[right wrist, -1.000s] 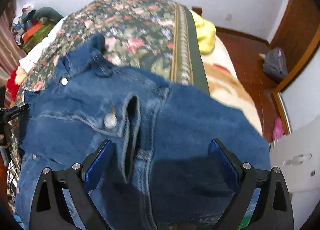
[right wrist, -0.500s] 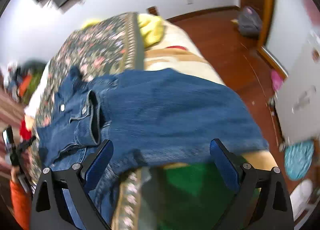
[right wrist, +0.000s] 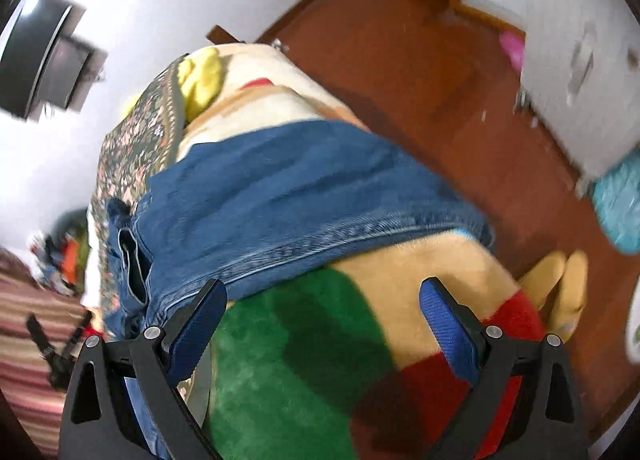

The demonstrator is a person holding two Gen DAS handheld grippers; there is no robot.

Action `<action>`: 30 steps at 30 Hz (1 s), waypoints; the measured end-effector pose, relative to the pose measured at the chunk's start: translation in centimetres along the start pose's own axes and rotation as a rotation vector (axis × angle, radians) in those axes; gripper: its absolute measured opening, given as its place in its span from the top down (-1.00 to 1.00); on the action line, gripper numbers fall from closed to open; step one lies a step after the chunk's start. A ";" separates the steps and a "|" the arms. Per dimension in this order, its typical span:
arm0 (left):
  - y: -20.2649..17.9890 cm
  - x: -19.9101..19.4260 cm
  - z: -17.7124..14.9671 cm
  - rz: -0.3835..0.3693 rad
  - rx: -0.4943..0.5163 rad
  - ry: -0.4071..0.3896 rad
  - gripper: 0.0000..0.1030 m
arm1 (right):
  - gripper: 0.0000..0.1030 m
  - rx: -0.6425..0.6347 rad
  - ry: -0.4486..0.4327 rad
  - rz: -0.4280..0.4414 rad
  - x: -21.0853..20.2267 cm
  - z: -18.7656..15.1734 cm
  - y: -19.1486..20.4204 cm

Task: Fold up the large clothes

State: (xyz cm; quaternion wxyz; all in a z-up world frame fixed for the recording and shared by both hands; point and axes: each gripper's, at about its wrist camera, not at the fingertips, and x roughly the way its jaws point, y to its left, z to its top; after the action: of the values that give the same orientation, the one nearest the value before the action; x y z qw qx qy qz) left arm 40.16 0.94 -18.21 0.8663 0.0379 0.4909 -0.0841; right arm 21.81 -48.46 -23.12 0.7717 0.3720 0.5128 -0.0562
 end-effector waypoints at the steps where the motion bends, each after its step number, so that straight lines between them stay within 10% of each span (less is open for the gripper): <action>1: -0.9 0.6 0.0 -0.012 0.009 0.013 -0.83 | -0.88 0.012 -0.001 0.016 0.3 0.2 -0.3; 11: -6.7 5.9 0.0 -0.040 0.122 0.118 -0.84 | -0.84 0.106 -0.012 0.058 4.0 3.4 -1.4; 20: -5.2 6.6 0.1 -0.103 0.009 0.129 -0.83 | 0.33 0.175 -0.063 0.041 5.3 6.3 -2.0; 30: -4.9 2.3 -0.1 -0.057 0.039 0.029 -0.83 | 0.64 -0.116 -0.251 0.109 -1.2 6.7 6.9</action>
State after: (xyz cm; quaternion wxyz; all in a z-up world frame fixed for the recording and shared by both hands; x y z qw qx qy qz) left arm 40.32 -4.13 -20.19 0.8555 0.0422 0.5025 -0.1175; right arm 29.46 -48.09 -17.25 0.8520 0.3441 0.3934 -0.0305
